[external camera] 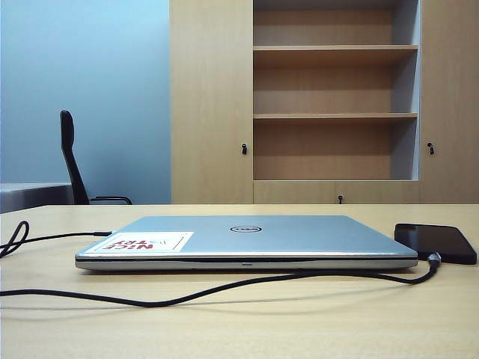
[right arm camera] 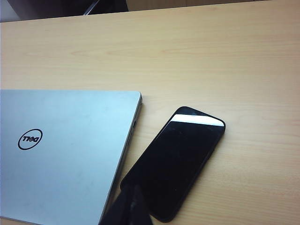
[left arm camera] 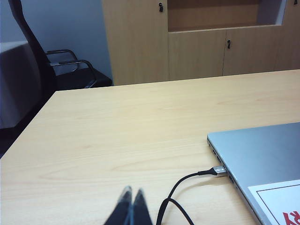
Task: Pick up the charging cable and the phone, plug the charging cable into the charging port on the phone, and finally place them back on the table.
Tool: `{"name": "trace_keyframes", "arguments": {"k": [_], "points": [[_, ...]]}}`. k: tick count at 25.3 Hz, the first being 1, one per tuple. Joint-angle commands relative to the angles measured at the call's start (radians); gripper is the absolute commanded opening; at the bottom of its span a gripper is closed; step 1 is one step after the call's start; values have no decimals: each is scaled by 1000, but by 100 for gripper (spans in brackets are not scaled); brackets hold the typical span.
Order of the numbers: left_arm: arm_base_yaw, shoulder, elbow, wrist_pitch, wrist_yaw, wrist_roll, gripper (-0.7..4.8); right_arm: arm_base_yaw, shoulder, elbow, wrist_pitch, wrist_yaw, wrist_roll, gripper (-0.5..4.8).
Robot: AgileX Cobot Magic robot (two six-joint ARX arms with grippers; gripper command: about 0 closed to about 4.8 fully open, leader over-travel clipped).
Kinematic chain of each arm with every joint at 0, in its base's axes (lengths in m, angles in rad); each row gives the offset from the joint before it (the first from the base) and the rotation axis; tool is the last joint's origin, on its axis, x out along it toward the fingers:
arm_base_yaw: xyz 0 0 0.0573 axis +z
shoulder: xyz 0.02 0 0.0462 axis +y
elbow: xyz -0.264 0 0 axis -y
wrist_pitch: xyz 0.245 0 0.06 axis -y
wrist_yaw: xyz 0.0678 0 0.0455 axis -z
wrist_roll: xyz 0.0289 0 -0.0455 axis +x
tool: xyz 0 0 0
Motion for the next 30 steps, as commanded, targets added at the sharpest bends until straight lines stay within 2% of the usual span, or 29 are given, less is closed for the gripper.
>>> {"name": "trace_keyframes", "arguments": {"k": [1,13,15,19,24,30], "points": [[1,2,0,10,2,3,-5,0,-3,5,17,-2,-2,-5],[1,2,0,10,2,3,-5,0,-19,-6,21,4,-3,-5],[1,2,0,10,2,3,-5,0,-45,-17,23,70,-3,-5],[1,2,0,10,2,3,-5,1,-109,-69,53,293,-3,-5],[1,2,0,10,2,3,-5,1,-305,-257,275,316,-3,-5],[1,2,0,10,2,3,-5,1,-495,-391,294,316,-3,-5]]}}
